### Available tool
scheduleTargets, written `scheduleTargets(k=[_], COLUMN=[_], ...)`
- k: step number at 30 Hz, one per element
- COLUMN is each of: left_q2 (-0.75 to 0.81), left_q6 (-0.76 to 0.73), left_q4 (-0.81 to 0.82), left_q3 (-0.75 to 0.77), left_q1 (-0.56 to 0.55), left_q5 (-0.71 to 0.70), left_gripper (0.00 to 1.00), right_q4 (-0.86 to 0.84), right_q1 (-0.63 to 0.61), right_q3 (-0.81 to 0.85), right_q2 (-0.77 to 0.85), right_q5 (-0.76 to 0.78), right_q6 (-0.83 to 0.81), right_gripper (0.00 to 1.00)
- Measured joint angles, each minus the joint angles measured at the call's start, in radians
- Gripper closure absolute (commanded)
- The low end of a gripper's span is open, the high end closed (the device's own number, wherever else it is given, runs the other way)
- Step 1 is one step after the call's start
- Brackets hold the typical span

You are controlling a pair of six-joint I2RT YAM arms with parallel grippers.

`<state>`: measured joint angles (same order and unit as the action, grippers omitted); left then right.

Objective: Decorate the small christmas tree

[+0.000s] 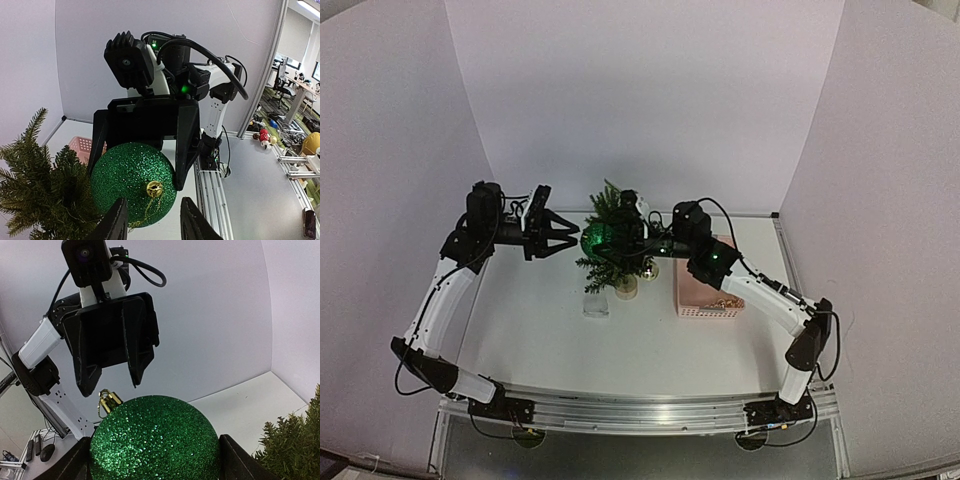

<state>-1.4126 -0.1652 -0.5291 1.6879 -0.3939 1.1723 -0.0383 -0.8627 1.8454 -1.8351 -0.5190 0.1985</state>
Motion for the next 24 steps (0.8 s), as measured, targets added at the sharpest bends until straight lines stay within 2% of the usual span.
scheduleTargets(k=[5, 11, 24], left_q2=[-0.016, -0.018, -0.019], left_q6=[-0.061, -0.095, -0.063], left_q4=[-0.070, -0.092, -0.046], left_q3=[0.014, 0.014, 0.000], left_q1=[-0.001, -0.009, -0.019], left_q5=[0.006, 0.005, 0.004], left_gripper=[0.64, 0.70, 0.76], right_q4=[0.000, -0.001, -0.007], right_q1=[0.000, 0.000, 0.000], right_q3=[0.000, 0.000, 0.000], right_q2=[0.000, 0.000, -0.002], right_q5=[0.004, 0.021, 0.027], right_q6=[-0.009, -0.012, -0.011], right_gripper=[0.48, 0.50, 0.50])
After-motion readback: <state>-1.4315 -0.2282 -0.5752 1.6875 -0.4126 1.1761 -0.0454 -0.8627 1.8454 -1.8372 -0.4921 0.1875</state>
